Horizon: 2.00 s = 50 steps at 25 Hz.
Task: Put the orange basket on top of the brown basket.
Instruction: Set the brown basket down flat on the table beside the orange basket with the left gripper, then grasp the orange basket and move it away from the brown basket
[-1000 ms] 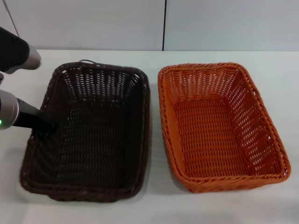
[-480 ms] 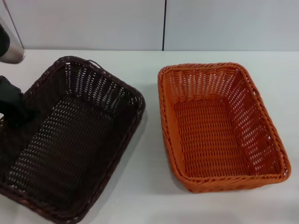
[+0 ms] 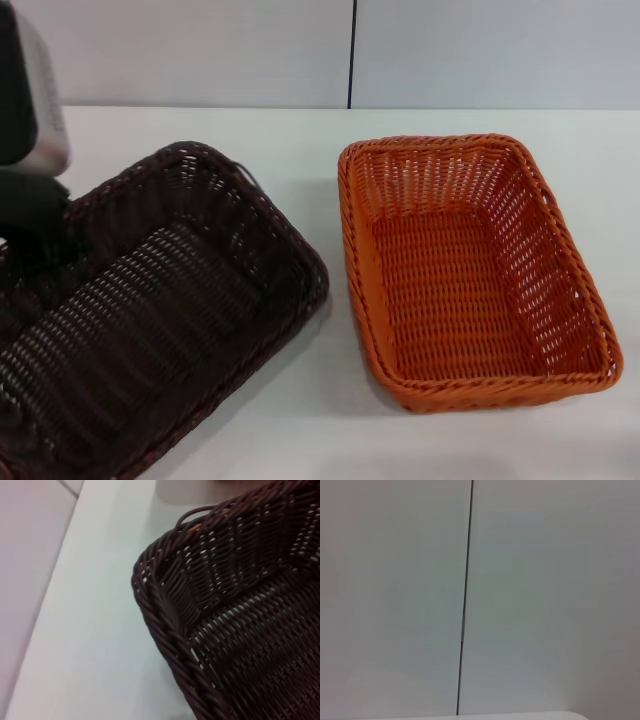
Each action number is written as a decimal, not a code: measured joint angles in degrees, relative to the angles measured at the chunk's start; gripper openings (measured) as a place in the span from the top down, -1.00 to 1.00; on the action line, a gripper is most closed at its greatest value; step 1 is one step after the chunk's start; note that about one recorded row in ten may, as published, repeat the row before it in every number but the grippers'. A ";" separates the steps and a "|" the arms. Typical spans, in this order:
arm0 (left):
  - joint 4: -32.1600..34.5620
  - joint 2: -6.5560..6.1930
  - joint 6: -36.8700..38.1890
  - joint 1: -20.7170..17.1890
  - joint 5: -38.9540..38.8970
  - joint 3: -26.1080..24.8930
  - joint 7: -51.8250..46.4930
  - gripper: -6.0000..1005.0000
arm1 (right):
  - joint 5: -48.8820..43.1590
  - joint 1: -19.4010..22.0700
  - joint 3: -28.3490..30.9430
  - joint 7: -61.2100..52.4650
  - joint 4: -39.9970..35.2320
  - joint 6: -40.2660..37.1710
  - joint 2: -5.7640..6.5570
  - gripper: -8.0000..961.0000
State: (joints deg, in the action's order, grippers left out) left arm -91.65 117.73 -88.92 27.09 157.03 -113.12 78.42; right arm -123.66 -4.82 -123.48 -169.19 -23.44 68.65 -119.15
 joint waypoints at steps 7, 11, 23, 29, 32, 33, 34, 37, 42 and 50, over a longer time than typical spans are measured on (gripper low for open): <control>6.97 0.13 4.57 5.32 0.05 0.45 7.51 0.39 | 0.00 -0.28 0.00 0.01 -0.07 0.01 -0.07 -0.73; 10.84 0.14 7.55 7.43 0.03 1.05 8.71 0.37 | 0.00 -0.33 -0.07 0.01 -0.15 0.00 -0.12 -0.73; 17.71 0.41 20.09 10.73 -2.65 6.30 9.32 0.33 | 0.00 -0.53 -0.07 0.01 -0.29 -0.32 0.02 -0.73; 20.28 0.52 26.57 10.57 -3.10 10.76 7.88 0.31 | 0.00 -0.81 0.01 0.06 -0.28 -0.44 0.20 -0.73; 21.39 0.55 29.92 10.67 -2.70 12.93 6.14 0.29 | 0.00 -0.96 0.01 0.25 -0.23 -0.44 0.26 -0.73; 21.81 0.54 31.26 10.84 -2.36 13.32 5.53 0.29 | 0.00 -0.98 0.00 0.39 -0.23 -0.44 0.27 -0.73; 22.09 0.54 32.18 10.99 -2.11 13.48 5.20 0.29 | 0.00 -0.99 0.00 0.53 -0.25 -0.44 0.27 -0.73; 22.30 0.60 33.68 11.09 -1.84 13.79 4.61 0.28 | 0.00 -0.92 -0.01 0.64 -0.29 -0.41 0.26 -0.73; 21.96 0.60 33.92 10.57 0.41 15.90 2.47 0.11 | 0.00 -0.68 0.00 0.67 -0.24 -0.41 0.24 -0.73; 17.63 0.65 37.49 7.11 7.64 20.67 -4.74 -0.50 | 0.00 -0.71 0.09 0.71 -0.39 -0.22 0.21 -0.73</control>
State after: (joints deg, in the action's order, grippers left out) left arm -74.03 118.38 -51.43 34.20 164.67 -92.45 73.68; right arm -123.66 -5.54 -123.39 -168.49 -23.83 68.43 -118.94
